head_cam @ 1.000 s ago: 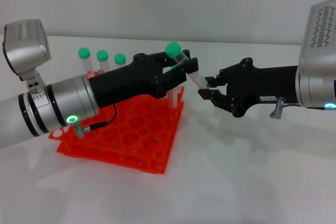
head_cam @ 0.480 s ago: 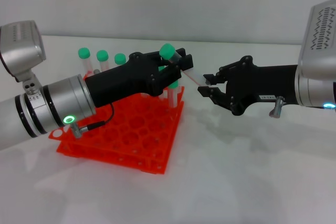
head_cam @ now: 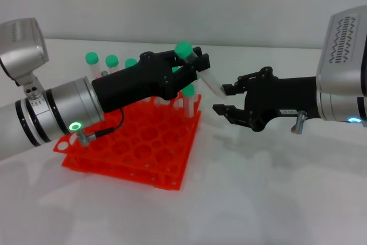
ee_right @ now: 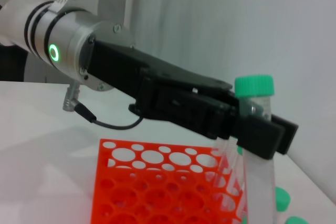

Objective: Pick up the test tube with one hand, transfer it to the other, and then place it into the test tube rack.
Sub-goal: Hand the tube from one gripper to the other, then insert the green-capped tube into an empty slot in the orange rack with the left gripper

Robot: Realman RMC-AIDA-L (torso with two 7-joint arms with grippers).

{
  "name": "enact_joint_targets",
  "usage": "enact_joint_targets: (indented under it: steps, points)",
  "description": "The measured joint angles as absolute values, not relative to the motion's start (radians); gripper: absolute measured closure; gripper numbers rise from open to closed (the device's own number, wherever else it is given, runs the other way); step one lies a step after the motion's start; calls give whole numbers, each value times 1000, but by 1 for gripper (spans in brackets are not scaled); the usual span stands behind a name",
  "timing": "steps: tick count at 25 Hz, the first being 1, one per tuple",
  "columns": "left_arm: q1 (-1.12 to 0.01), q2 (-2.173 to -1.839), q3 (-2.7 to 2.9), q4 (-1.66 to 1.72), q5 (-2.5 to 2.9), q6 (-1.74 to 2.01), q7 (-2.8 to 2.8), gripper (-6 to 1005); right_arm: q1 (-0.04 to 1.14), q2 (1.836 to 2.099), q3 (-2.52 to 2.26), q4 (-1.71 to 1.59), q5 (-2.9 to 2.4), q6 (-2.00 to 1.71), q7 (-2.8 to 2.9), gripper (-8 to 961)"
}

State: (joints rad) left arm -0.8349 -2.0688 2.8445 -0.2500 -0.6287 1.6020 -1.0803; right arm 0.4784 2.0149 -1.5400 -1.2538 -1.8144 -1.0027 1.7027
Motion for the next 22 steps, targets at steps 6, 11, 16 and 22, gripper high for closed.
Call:
enact_joint_targets:
  steps: [6, 11, 16, 22]
  points:
    - [-836, -2064, 2845, -250, -638, 1605, -1085, 787, 478, 2013, -1536, -1247, -1814, -952, 1703, 572]
    - [-846, -2050, 2845, -254, -642, 1629, -1153, 786, 458, 2010, -1525, -1246, -1828, -866, 1703, 393]
    - [-866, -2036, 2846, -368, -644, 1694, -1296, 786, 427, 2010, -1489, -1245, -1842, -827, 1703, 203]
    - [-903, -2040, 2847, -659, -655, 1768, -1502, 787, 404, 2009, -1454, -1239, -1842, -820, 1703, 102]
